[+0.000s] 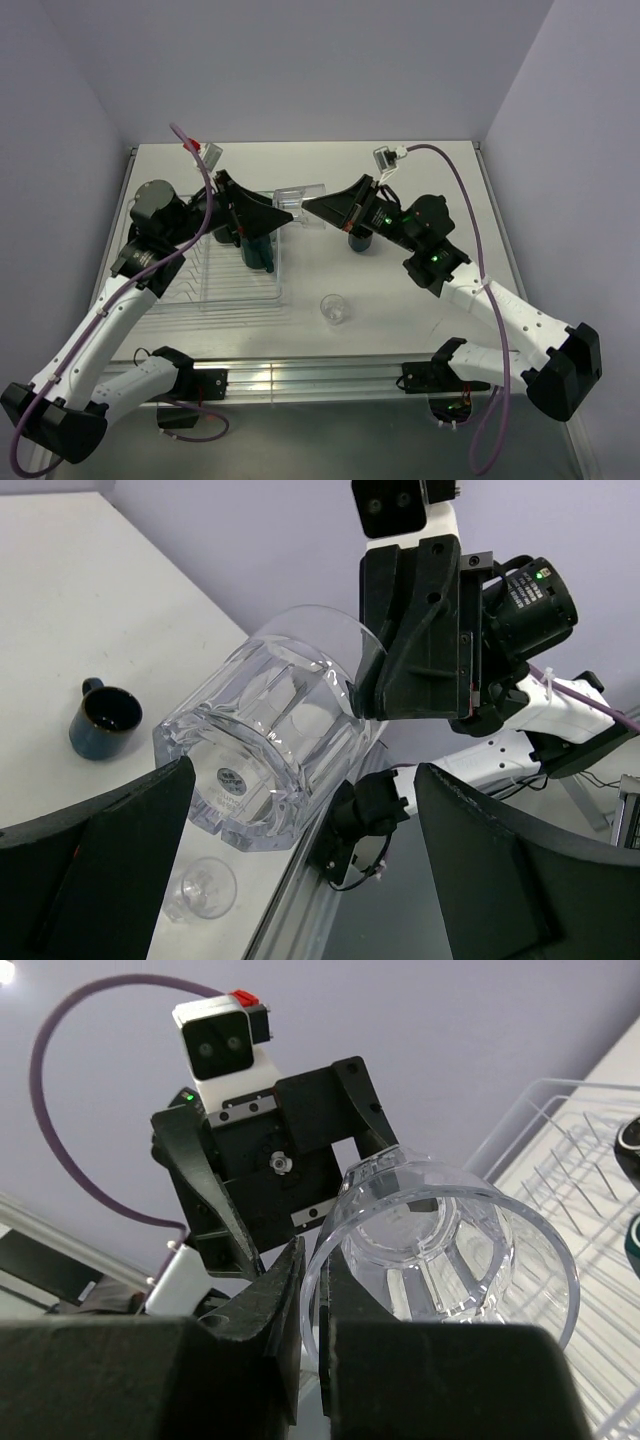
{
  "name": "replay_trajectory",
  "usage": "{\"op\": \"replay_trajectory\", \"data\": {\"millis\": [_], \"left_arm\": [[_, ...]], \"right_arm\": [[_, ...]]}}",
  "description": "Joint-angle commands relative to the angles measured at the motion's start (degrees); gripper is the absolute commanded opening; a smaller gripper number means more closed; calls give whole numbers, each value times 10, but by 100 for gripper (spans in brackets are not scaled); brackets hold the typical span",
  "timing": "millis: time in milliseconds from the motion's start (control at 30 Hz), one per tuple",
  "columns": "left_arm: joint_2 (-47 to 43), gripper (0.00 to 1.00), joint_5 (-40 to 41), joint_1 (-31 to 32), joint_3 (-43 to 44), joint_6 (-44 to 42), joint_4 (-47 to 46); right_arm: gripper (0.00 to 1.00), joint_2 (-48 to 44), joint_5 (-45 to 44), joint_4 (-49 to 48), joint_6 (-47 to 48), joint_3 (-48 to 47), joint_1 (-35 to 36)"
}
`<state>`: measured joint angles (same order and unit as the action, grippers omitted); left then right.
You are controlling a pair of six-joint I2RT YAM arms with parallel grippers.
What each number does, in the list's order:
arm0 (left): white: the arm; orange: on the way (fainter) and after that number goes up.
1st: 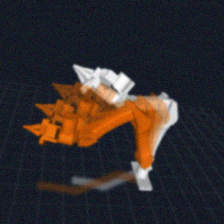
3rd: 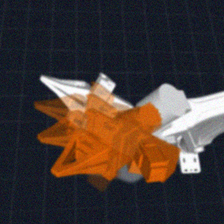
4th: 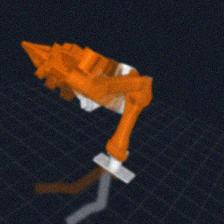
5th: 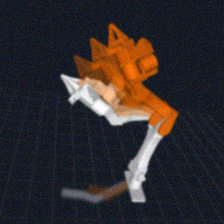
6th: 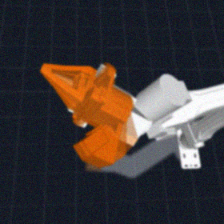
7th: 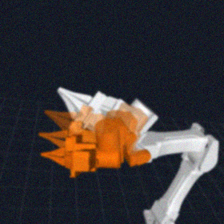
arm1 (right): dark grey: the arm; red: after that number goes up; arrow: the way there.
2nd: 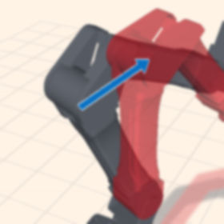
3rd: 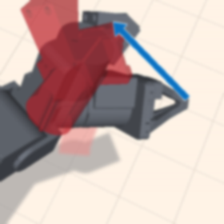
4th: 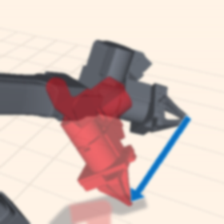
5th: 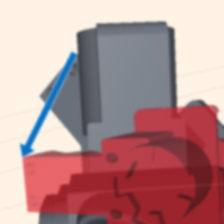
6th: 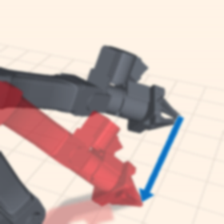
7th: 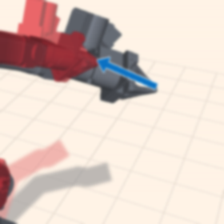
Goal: Load the cups into the dish rack
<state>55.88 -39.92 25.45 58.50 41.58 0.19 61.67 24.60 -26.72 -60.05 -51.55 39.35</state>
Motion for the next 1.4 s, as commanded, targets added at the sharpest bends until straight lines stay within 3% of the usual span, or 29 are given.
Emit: {"op": "replay_trajectory", "data": {"millis": [0, 633, 933, 1367], "left_arm": [[13, 99, -68, 11, -11, 18, -35], [9, 99, -35, -29, 5, -42, 53], [11, 99, -57, -50, 11, -52, 64], [20, 99, -147, -51, -39, 37, -81]], "right_arm": [[0, -7, 72, -191, -71, -3, 9], [0, -45, 93, -203, -84, 19, 5], [0, -40, 103, -224, -94, 27, 6], [0, 21, 128, -329, -143, 19, 9]]}}
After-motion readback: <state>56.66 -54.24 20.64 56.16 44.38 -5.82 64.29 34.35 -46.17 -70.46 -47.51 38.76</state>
